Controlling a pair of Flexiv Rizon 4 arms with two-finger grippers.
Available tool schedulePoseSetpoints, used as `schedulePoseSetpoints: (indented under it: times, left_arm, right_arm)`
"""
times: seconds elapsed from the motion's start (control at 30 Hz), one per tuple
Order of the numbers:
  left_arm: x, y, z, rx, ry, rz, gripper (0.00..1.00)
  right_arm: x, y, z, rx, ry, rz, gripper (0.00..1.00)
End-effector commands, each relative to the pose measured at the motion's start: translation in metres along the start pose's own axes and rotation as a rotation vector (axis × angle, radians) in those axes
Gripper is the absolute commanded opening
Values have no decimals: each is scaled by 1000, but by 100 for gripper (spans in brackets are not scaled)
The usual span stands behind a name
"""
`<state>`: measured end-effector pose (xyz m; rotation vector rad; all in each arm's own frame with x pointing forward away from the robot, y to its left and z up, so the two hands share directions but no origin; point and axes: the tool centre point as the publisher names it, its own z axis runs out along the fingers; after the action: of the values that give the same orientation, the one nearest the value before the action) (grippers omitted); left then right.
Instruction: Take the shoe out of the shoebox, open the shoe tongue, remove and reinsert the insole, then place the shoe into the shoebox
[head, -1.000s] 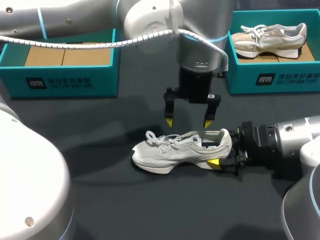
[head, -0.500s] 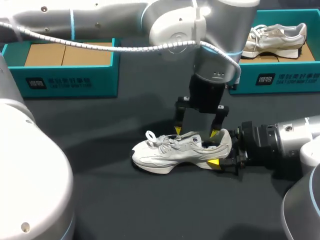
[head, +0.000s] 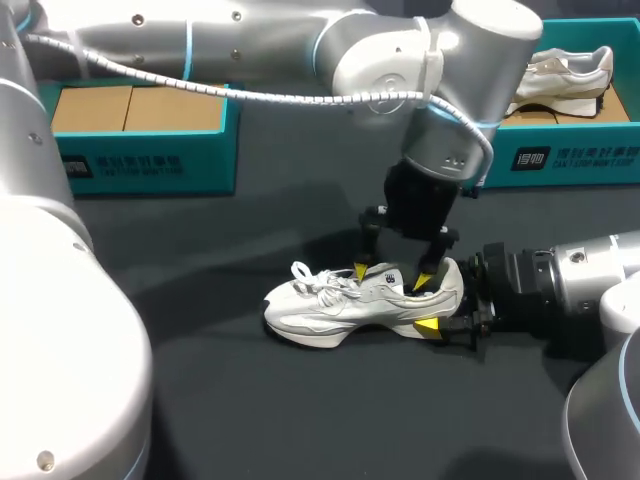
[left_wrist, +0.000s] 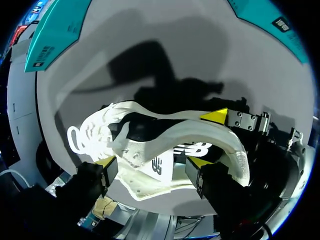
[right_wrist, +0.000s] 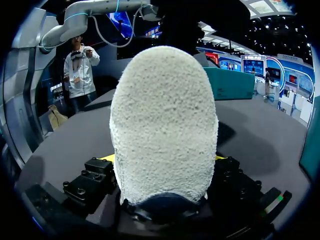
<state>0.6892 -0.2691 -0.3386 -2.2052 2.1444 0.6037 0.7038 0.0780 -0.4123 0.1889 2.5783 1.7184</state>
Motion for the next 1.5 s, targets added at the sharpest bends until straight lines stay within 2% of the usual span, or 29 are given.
schedulePoseSetpoints:
  times: [0.03,0.17,0.3,0.43,0.57,0.93,1.03,1.17,1.23,1.27,1.3,1.5]
  left_arm:
    - [4,-1,3,-8,-48,-9,85]
    - [1,0,8,-12,-96,-11,79]
    - [-2,1,11,-19,-127,-6,79]
    - [-7,5,11,-34,-150,10,69]
    - [-13,9,9,-32,-168,13,50]
    - [-25,13,1,-26,-175,34,40]
    - [-28,14,-2,-11,-174,37,29]
    - [-33,15,-7,8,-173,42,22]
    - [-35,16,-8,21,-168,49,15]
    - [-37,16,-9,27,-164,53,2]
    - [-38,16,-9,30,-162,55,0]
    - [-55,19,-13,57,-98,72,0]
  right_arm:
    - [1,0,-1,4,0,1,0]
    - [1,0,-1,4,0,1,0]
    - [1,0,-1,4,0,1,0]
    - [1,0,-1,4,0,1,0]
    - [1,0,-1,4,0,1,0]
    - [1,0,-1,4,0,1,0]
    - [1,0,-1,4,0,1,0]
    - [1,0,-1,4,0,1,0]
    - [1,0,-1,4,0,1,0]
    - [1,0,-1,4,0,1,0]
    - [1,0,-1,4,0,1,0]
    - [1,0,-1,4,0,1,0]
